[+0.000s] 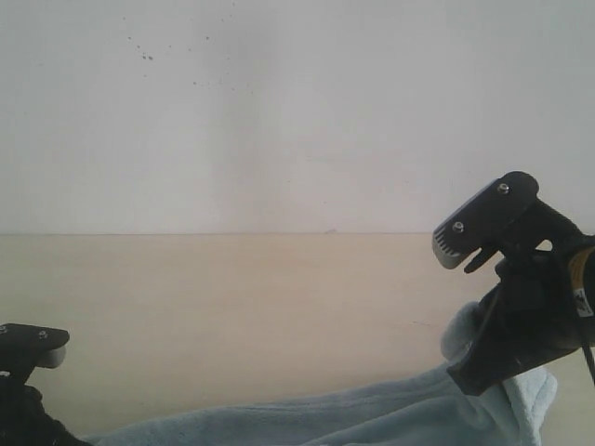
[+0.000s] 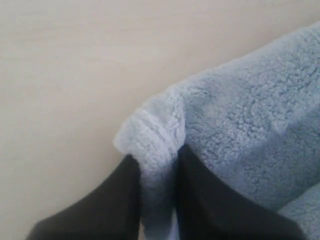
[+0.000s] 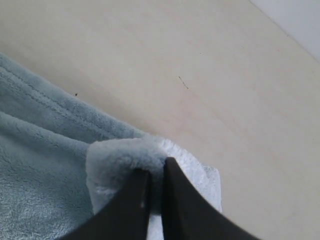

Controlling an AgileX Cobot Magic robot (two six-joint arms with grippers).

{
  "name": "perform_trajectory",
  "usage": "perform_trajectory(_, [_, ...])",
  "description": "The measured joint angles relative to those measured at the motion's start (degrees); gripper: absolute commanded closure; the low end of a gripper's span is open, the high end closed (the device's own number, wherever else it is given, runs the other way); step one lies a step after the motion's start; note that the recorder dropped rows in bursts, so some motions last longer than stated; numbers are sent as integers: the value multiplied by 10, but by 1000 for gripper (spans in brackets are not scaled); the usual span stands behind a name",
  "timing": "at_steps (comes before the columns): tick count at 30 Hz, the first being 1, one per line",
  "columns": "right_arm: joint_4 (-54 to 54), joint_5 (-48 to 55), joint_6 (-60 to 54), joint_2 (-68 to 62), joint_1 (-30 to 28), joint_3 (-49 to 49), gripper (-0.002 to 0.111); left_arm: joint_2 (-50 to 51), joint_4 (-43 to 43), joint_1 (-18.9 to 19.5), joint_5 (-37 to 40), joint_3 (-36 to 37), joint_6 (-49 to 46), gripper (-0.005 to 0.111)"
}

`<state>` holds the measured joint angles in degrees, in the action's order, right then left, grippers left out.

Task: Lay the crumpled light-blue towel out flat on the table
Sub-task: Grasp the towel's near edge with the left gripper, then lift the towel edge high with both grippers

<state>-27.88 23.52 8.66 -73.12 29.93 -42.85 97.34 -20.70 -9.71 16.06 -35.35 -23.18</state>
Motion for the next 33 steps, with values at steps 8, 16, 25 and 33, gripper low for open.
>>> perform_trajectory(8, [-10, 4, -4, 0, 0, 0, 102, -52, -7, 0, 2, -15, 0, 97])
perform_trajectory(16, [-21, 28, -4, 0, 0, 0, 102, -263, 5, 0, 16, -19, 1, 97])
perform_trajectory(25, [-71, 65, 23, 33, 0, 0, 102, -504, 30, 0, 88, -19, 9, 97])
perform_trajectory(33, [-154, 161, 69, 115, 0, -4, 102, -636, 133, 0, 226, -19, 87, 97])
